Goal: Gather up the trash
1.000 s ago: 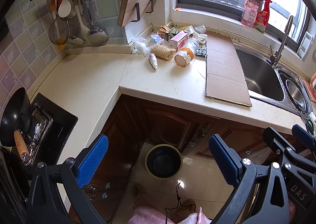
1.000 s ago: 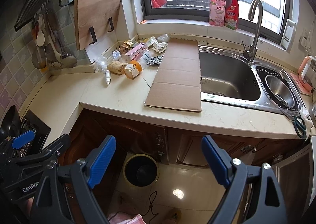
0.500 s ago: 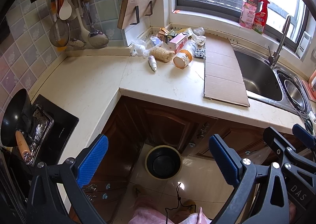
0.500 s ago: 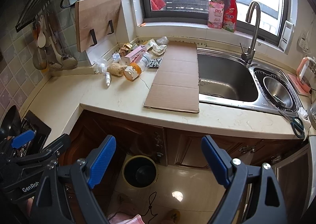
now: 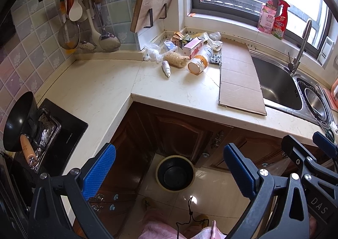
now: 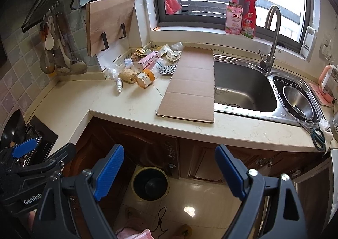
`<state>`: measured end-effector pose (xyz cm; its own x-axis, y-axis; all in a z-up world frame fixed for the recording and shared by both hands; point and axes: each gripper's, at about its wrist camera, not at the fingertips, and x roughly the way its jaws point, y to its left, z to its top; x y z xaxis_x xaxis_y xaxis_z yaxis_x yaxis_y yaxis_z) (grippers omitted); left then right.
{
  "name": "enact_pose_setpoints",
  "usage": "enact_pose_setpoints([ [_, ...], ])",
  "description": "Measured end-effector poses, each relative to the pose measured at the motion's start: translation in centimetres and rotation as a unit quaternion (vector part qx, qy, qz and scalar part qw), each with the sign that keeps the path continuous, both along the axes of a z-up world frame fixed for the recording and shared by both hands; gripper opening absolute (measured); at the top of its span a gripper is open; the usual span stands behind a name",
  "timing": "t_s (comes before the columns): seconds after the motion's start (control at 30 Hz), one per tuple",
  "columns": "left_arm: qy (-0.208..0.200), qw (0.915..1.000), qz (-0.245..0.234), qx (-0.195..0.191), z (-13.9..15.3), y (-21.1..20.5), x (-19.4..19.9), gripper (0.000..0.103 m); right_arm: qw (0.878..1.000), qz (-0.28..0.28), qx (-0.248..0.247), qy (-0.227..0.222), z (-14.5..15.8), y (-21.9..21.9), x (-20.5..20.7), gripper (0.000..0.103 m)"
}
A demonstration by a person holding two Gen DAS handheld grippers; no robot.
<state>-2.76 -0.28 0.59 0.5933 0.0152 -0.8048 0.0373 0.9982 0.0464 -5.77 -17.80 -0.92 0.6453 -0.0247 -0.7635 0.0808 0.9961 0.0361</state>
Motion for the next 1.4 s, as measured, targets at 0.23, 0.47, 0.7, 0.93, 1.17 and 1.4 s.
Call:
enact_pose_setpoints([
  [0.23,-0.001,0.9998,0.016,0.015,0.1,-0.4,-0.9,0.102,1.0,0.014,0.0,-0.001,0.1,-0.3,-0.3,0.089],
  [0.47,0.003,0.9994,0.033,0.001,0.2,-0.3,-2.0,0.102,0.999,0.045,-0.001,-0.009,0.5,-0.6,-0.6,0.089],
  [0.7,0.004,0.9989,0.031,-0.034,0.6,0.6,-2.6,0.102,0.997,0.073,-0.005,-0.027,1.0,-1.3,-0.6,0.089],
  [0.93,0.026,0.9963,0.032,-0.076,2.3,3.3,-1.0,0.102,0.996,0.085,0.008,-0.027,1.4,-1.8,1.4,0.089],
  [1.17,0.035,0.9913,0.024,-0.125,3.5,6.0,3.9,0.102,0.997,0.066,0.034,-0.016,2.0,-2.1,5.9,0.089],
  [1.4,0.03,0.9942,0.013,-0.102,2.9,5.6,12.1,0.102,0.998,0.046,0.036,-0.004,2.4,-1.8,12.5,0.089],
])
